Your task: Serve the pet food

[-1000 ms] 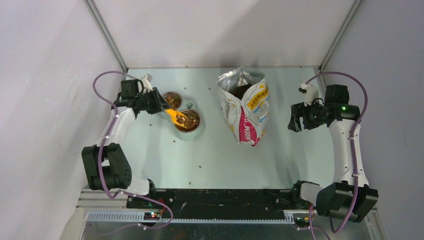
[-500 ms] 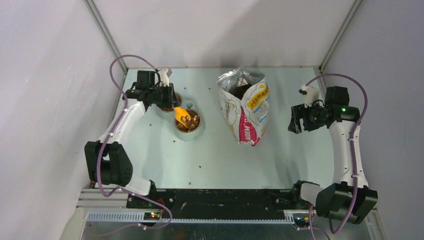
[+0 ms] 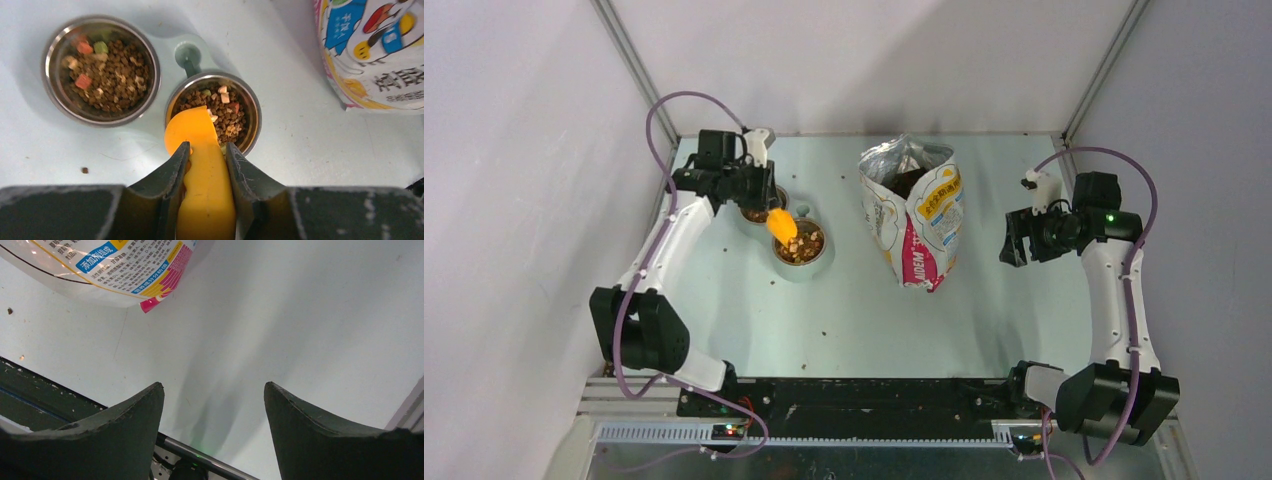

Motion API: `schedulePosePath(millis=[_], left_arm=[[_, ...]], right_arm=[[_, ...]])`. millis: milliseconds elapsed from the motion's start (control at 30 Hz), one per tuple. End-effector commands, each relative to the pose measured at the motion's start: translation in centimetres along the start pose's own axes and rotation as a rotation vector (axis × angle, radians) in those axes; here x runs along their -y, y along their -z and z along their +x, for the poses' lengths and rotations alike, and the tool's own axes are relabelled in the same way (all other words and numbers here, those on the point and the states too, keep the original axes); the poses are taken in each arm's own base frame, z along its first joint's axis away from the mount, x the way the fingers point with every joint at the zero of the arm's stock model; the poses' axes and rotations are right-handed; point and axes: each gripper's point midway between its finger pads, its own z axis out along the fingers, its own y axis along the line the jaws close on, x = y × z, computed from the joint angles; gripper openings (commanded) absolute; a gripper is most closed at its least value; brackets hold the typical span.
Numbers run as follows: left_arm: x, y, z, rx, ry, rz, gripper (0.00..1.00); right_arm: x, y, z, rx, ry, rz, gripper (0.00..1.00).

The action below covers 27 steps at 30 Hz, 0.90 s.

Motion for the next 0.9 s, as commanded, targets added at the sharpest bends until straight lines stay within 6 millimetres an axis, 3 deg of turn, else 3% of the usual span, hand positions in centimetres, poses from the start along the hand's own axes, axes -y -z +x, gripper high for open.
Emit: schedulePosePath(millis=[0,167,267,367,500,533,567,600,867], left_arm=[[1.4,4.1,-5.6,0.169,-0.104,0.004,0.00],[3.1,6.7,-7.6,0.246,-0.102,0.050,0.00],[4.1,7.6,-6.9,0.242,-0.093,0.116,0.00],[5.4,7.9,-4.1,0.178,-0.006,0.271,0.00],[4.1,7.8,-1.5,0.169,0.314,0.478,0.00],[2.9,7.1,0.4,0.141,0.454,0.486,0.00],[2.8,7.2,0.4,0.162,0.474,0.520,0.00],[2.1,6.6,2.1,0.132,0.582,0.526,0.00],[1.2,3.6,8.9,0.054,0.895,0.502,0.01]], right_arm=[[-0.1,-0.3,-0.8,0.021,0.020,-0.009,0.76],[-0.1,-0.4,-0.9,0.021,0.024,-0.011,0.76],[-0.1,-0.4,-0.8,0.019,0.027,-0.011,0.76],[-0.1,-0.4,-0.8,0.020,0.029,-0.010,0.76],[-0.2,-0.4,-0.8,0.020,0.028,-0.013,0.76],[-0.2,-0.4,-0.8,0.020,0.029,-0.013,0.76],[-0.2,-0.4,-0.8,0.021,0.029,-0.013,0.76],[-0.2,-0.4,-0.8,0.021,0.029,-0.013,0.76],[-0.3,-0.5,-0.9,0.025,0.026,-0.020,0.76]])
